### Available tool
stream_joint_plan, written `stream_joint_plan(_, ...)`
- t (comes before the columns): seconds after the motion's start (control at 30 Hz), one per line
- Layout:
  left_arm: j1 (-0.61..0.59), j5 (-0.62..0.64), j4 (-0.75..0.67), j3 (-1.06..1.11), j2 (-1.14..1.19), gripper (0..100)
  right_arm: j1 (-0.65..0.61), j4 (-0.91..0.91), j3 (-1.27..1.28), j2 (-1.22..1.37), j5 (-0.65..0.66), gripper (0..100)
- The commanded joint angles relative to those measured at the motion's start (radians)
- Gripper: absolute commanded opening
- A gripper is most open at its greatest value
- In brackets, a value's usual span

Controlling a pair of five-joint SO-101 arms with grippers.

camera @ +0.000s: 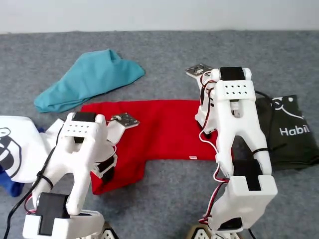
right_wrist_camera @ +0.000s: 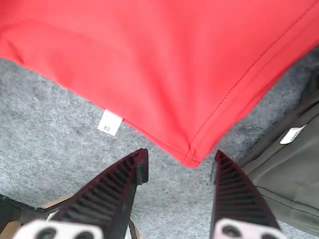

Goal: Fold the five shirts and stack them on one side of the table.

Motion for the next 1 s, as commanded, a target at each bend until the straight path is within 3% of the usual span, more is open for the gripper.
stream_joint_plan(0.0, -0.008, -0.008, 0.021, -0.028, -0.011, 12, -0.007, 0.031, -0.029, -0.013, -0.006, 20.4)
stream_joint_plan(0.23, -0.008, -0.003, 0.164, -0.231, -0.137, 11, 0.039, -0.044, -0.069, -0.013, -0.009, 20.4)
stream_joint_plan(0.33, -0.014, -0.003, 0.164, -0.292, -0.226, 12, 0.054, -0.093, -0.112, -0.012, -0.014, 20.4)
stream_joint_plan(0.53, -0.015, -0.002, 0.157, -0.245, -0.276, 12, 0.047, -0.260, -0.091, 0.022, -0.100, 20.4)
stream_joint_plan(0.97, -0.015, -0.002, 0.147, -0.131, -0.276, 11, 0.079, -0.400, 0.018, 0.243, -0.075, 20.4)
